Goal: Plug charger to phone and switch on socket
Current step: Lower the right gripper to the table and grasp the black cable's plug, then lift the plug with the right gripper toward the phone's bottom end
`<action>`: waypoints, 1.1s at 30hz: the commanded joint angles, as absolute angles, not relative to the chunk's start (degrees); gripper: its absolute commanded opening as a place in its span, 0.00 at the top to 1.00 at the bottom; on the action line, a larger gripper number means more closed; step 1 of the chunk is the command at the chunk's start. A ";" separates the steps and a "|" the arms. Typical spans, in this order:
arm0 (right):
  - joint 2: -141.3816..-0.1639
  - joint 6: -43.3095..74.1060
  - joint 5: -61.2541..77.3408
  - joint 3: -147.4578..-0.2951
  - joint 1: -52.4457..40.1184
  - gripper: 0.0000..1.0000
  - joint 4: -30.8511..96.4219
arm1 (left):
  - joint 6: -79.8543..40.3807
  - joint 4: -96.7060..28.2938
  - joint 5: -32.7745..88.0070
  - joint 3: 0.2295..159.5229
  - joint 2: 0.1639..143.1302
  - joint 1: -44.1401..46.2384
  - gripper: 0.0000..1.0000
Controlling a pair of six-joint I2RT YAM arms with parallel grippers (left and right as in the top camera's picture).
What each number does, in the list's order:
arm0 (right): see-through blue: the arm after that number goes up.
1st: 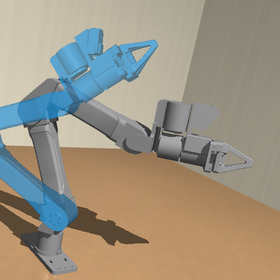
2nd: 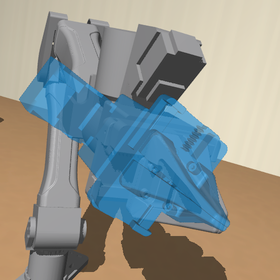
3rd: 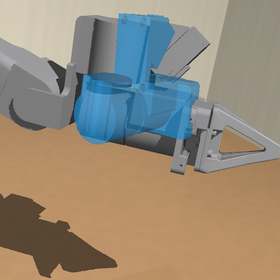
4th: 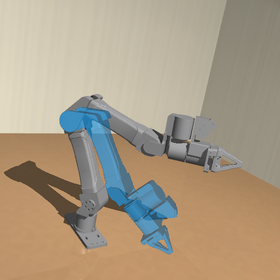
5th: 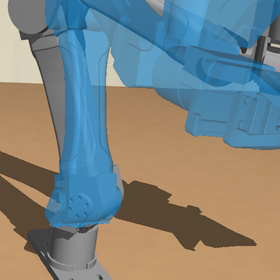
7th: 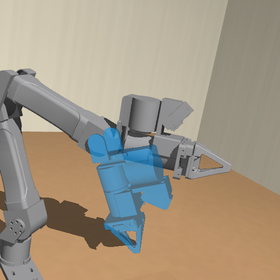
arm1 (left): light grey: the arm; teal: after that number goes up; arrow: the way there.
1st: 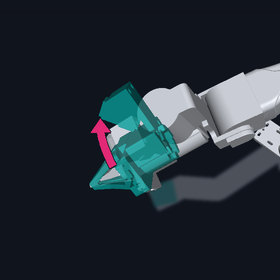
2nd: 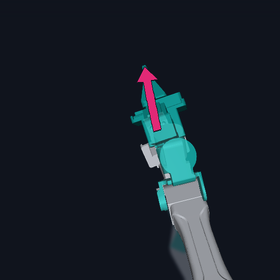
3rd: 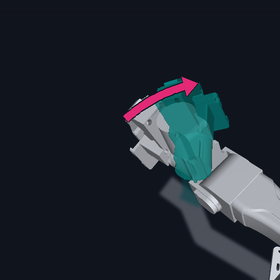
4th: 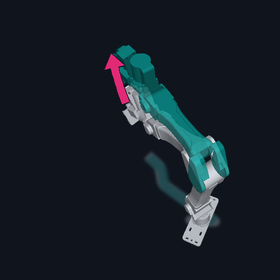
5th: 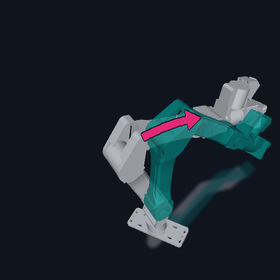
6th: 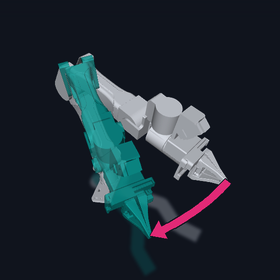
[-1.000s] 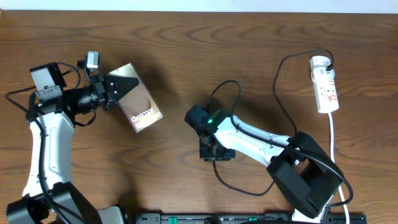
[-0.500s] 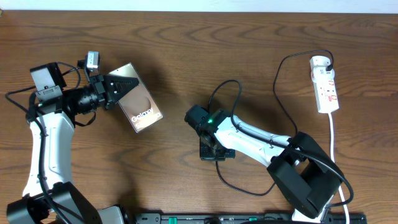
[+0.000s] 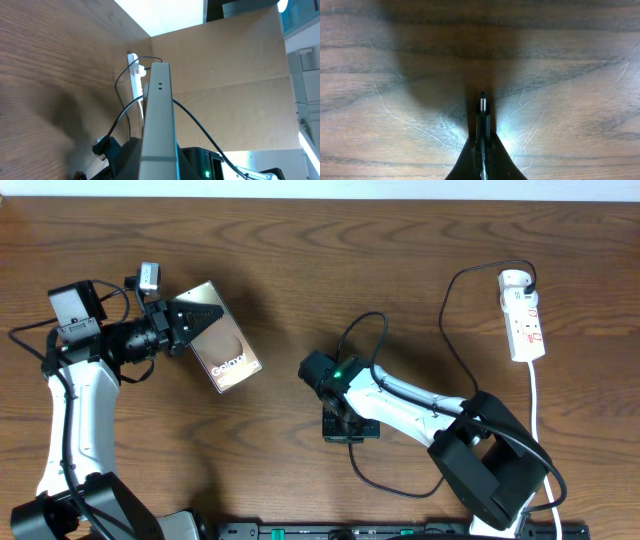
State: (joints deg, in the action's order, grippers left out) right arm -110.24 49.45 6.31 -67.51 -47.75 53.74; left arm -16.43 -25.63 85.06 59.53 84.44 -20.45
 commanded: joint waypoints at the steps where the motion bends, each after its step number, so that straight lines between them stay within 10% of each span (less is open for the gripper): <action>1: -113.01 50.76 7.09 -66.85 -48.23 0.99 53.49 | -15.66 -25.69 88.05 59.94 84.55 -20.34 0.92; 23: -108.71 45.43 8.69 -71.81 -41.82 0.99 53.56 | -15.64 -25.39 88.03 59.94 84.55 -20.34 0.93; 33: -97.58 12.08 51.72 -76.42 -28.29 0.99 50.76 | -15.66 -22.52 90.13 59.94 84.55 -20.34 0.93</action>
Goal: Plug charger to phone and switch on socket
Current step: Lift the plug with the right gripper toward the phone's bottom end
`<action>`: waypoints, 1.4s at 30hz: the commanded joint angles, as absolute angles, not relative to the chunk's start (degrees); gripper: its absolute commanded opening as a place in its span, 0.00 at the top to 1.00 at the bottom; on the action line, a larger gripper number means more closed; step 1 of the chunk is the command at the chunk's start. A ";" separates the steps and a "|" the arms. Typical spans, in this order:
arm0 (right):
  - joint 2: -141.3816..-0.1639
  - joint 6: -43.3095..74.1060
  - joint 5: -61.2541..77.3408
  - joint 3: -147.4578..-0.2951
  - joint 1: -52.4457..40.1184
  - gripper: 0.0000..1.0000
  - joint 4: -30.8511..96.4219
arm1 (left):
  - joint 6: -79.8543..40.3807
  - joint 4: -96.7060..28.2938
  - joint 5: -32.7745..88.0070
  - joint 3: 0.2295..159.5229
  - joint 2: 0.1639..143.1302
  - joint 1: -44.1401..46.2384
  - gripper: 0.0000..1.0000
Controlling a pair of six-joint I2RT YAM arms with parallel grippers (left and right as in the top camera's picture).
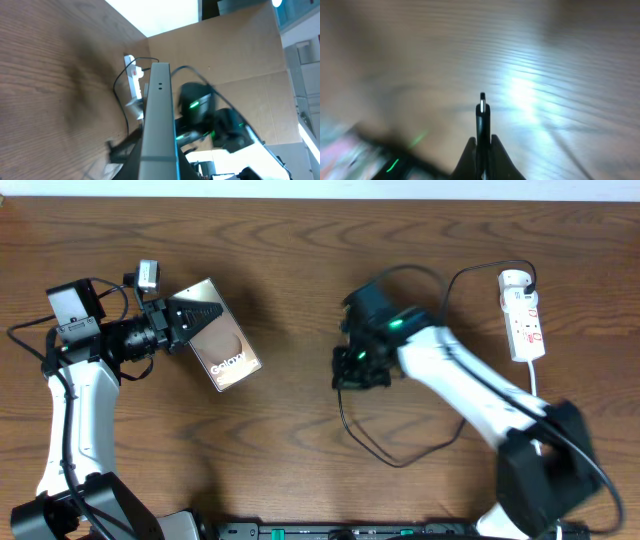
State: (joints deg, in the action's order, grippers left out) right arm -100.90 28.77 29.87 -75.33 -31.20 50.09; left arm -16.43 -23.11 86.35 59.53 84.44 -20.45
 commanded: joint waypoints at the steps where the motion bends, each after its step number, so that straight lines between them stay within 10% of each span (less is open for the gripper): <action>1: -97.06 7.01 57.56 -76.42 -27.03 0.99 52.07 | -15.68 -22.39 90.13 59.94 84.55 -20.34 0.92; 13: -96.68 -35.38 75.16 -73.67 -23.11 0.99 69.28 | -15.70 -22.44 90.13 59.94 84.55 -20.32 0.93; 42: -96.90 -21.41 87.59 -66.30 -32.25 0.99 39.81 | -17.87 -19.92 90.06 59.96 84.20 -14.15 0.92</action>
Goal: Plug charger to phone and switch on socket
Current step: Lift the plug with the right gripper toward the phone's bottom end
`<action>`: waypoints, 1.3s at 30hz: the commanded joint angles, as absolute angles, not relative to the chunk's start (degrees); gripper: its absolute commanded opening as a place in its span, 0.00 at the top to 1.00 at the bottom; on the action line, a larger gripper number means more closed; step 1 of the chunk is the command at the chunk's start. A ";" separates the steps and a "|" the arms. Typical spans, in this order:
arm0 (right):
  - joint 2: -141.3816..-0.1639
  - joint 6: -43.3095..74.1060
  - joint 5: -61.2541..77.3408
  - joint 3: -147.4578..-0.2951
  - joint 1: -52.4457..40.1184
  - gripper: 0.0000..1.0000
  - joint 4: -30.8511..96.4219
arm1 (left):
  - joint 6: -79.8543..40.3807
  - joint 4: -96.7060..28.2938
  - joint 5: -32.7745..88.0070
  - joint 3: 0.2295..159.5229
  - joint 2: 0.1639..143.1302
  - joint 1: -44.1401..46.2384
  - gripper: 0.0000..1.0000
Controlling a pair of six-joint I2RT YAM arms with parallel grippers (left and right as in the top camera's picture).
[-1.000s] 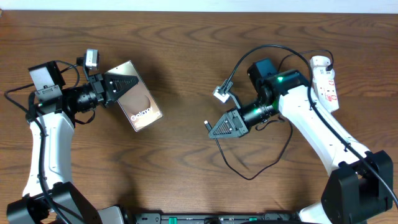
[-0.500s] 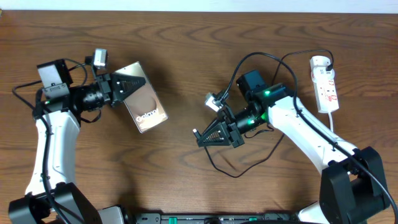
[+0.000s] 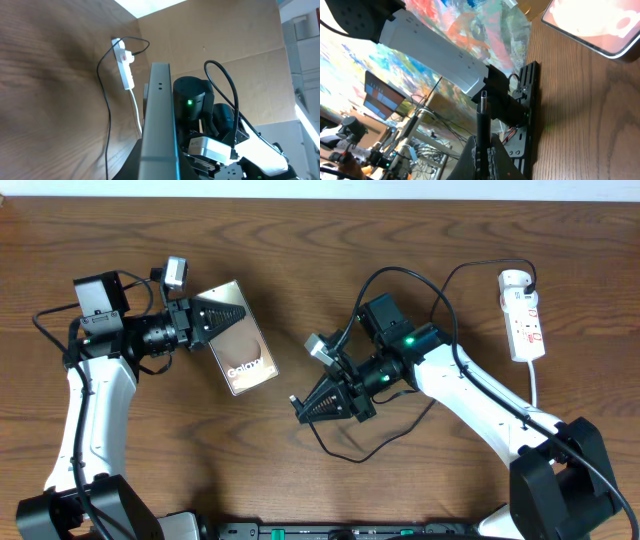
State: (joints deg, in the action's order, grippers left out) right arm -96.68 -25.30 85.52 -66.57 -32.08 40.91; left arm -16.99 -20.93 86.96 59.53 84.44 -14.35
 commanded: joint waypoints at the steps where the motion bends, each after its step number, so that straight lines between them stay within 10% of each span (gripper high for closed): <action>1: -97.06 -20.95 87.57 -66.30 -32.25 0.99 39.11 | -17.89 -19.16 90.06 59.96 84.09 -14.17 0.93; 39: -107.50 5.80 89.45 -66.32 -33.36 0.99 2.46 | -26.68 -0.78 90.00 59.96 83.37 -10.31 0.93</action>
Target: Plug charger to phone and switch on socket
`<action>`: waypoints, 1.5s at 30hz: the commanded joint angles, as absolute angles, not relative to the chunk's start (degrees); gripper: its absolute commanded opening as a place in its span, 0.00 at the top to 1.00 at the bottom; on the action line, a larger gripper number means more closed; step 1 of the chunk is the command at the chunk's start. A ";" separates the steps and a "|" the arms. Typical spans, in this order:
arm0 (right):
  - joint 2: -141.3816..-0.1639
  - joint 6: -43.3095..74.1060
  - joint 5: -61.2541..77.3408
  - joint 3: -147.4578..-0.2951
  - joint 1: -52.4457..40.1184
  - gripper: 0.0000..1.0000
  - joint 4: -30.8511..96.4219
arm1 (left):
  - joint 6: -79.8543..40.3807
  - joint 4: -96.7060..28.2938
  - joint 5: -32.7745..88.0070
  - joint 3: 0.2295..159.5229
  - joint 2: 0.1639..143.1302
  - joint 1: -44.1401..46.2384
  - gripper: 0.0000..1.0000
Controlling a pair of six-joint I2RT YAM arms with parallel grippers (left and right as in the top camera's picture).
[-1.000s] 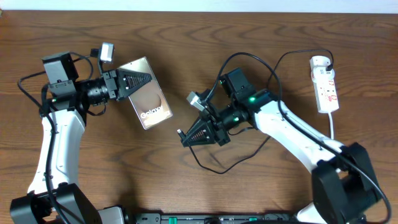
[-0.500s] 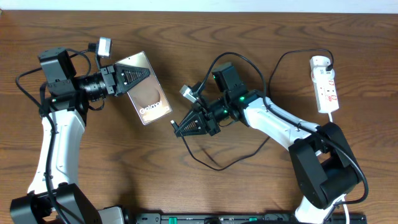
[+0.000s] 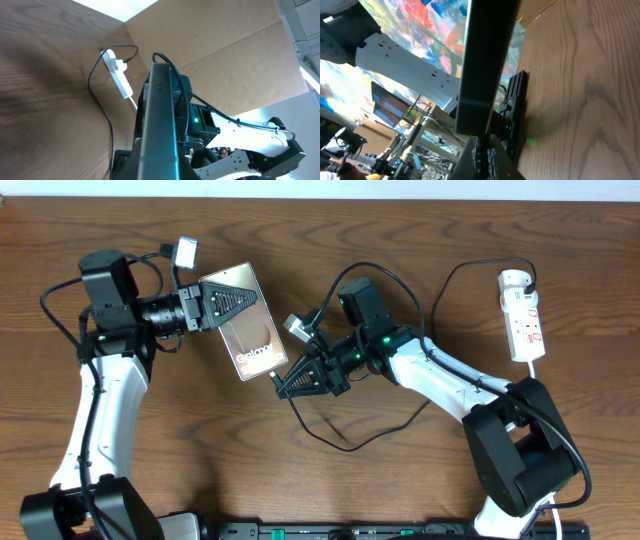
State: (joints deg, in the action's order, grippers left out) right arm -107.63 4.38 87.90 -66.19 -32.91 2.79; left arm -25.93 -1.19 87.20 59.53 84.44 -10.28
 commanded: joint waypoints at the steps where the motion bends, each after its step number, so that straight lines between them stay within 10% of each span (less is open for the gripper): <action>1: -107.50 5.80 89.45 -66.32 -33.43 0.99 2.31 | -26.70 -0.78 90.00 59.96 83.37 -10.31 0.92; 45: -107.50 9.63 89.47 -66.32 -34.87 0.99 -2.85 | -26.94 -1.23 89.60 59.94 83.48 -10.20 0.93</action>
